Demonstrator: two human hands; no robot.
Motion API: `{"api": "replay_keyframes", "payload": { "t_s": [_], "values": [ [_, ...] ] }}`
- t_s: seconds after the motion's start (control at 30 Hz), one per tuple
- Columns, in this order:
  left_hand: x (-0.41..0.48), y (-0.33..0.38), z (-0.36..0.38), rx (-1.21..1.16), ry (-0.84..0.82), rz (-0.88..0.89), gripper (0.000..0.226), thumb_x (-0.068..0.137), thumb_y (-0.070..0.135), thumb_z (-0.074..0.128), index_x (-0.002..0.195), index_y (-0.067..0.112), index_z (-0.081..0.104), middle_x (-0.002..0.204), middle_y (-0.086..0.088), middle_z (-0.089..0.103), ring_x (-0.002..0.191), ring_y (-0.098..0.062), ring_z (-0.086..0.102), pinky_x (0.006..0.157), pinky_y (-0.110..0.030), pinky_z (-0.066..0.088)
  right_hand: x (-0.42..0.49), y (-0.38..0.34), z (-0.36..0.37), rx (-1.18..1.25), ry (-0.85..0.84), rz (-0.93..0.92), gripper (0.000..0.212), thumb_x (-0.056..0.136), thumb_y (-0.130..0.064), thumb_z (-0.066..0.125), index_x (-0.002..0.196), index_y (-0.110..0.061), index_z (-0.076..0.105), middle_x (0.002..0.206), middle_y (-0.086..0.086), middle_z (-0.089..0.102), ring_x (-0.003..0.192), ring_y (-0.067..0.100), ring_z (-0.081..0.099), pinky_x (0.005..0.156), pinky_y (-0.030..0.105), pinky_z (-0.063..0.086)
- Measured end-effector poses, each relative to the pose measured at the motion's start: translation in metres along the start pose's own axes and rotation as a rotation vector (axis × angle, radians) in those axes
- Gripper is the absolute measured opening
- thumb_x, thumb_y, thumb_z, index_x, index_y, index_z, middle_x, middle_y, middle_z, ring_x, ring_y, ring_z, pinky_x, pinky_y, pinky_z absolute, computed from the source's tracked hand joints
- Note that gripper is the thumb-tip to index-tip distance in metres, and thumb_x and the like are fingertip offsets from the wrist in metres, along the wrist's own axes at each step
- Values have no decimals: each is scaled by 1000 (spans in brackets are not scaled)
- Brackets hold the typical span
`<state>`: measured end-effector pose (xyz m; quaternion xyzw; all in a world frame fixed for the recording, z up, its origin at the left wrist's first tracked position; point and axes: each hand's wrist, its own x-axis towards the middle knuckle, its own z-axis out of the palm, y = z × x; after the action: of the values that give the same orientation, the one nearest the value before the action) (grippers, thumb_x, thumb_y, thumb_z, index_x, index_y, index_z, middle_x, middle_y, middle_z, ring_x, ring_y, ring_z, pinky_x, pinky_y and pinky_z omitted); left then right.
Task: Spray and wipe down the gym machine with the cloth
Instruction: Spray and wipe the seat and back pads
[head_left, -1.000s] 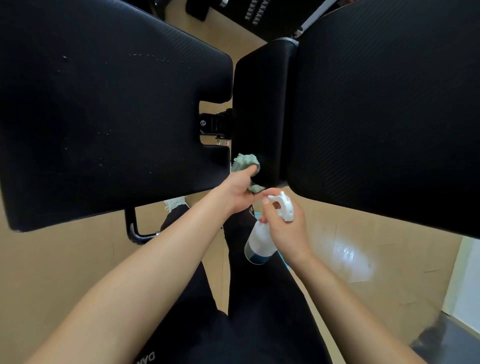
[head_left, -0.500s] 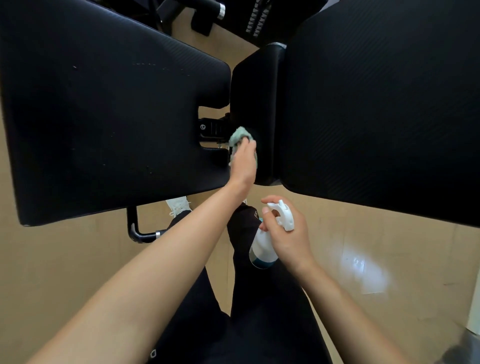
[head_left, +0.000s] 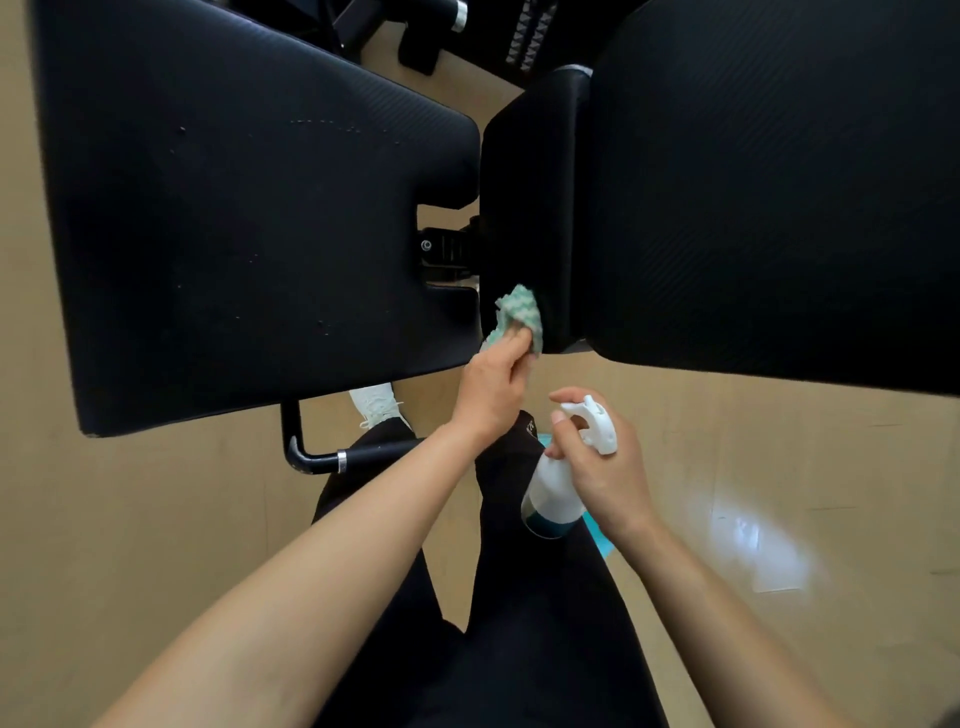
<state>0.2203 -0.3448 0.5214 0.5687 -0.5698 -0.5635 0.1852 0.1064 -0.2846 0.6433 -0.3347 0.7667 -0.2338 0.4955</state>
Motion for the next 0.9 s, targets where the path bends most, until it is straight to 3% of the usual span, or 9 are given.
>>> {"api": "replay_keyframes", "payload": {
  "t_s": [0.07, 0.13, 0.2, 0.33, 0.4, 0.53, 0.7, 0.8, 0.9],
  "values": [
    [-10, -17, -20, 68, -78, -93, 11, 97, 11, 61, 95, 19, 67, 74, 9, 63, 67, -14, 55, 70, -39, 52, -4, 1, 1, -5, -12, -24, 17, 101, -6, 61, 108, -19, 69, 73, 2, 65, 65, 10, 65, 65, 13, 50],
    [-24, -32, -47, 39, -68, -230, 21, 97, 13, 64, 113, 20, 75, 90, 5, 72, 76, -5, 60, 76, -24, 50, -4, 5, 6, -71, -67, -48, 16, 100, -4, 61, 103, -18, 69, 76, 2, 65, 68, 18, 64, 62, 17, 51],
    [-39, -46, -77, -49, 66, -349, 33, 98, 14, 63, 131, 16, 69, 109, 3, 72, 96, -10, 65, 89, -25, 52, -1, 11, 15, -196, -157, -68, 19, 97, -9, 60, 96, -26, 67, 75, -8, 62, 71, 24, 63, 66, 36, 54],
    [-80, -74, -127, -193, 276, -437, 29, 100, 10, 60, 127, 13, 69, 105, 6, 73, 94, -8, 69, 81, -18, 55, 1, 28, 40, -417, -278, -55, 14, 93, -15, 62, 90, -29, 62, 73, -5, 61, 73, 23, 56, 74, 48, 52],
    [-103, -84, -139, -228, 331, -478, 28, 100, 6, 60, 126, 12, 69, 104, 7, 73, 94, -6, 69, 79, -14, 53, 1, 38, 55, -476, -335, -49, 7, 95, -23, 67, 94, -27, 61, 79, -3, 64, 78, 25, 59, 76, 48, 53],
    [-153, -106, -143, -283, 494, -544, 27, 99, 4, 60, 121, 15, 70, 109, -1, 73, 100, -16, 69, 94, -32, 55, 0, 68, 87, -603, -458, -31, 21, 91, -39, 75, 98, -28, 58, 88, -3, 66, 85, 26, 62, 77, 45, 55],
    [-205, -118, -116, -386, 572, -609, 25, 99, 1, 59, 110, 19, 72, 100, -4, 73, 90, -22, 64, 89, -37, 53, -10, 98, 121, -729, -489, -20, 12, 92, -29, 68, 87, -24, 59, 90, 2, 64, 89, 28, 61, 69, 34, 43],
    [-225, -124, -101, -425, 594, -633, 25, 99, 1, 59, 119, 10, 72, 101, -2, 74, 92, -20, 66, 89, -34, 54, -16, 108, 128, -778, -483, 3, 13, 94, -27, 65, 83, -19, 64, 84, 3, 63, 85, 27, 63, 67, 33, 45],
    [-240, -122, -89, -485, 614, -659, 26, 100, 1, 59, 111, 19, 73, 102, -1, 75, 92, -18, 69, 89, -33, 57, -22, 112, 124, -751, -448, 30, 21, 95, -32, 68, 79, -21, 61, 75, -2, 58, 69, 17, 56, 56, 28, 37]
  ]
}}
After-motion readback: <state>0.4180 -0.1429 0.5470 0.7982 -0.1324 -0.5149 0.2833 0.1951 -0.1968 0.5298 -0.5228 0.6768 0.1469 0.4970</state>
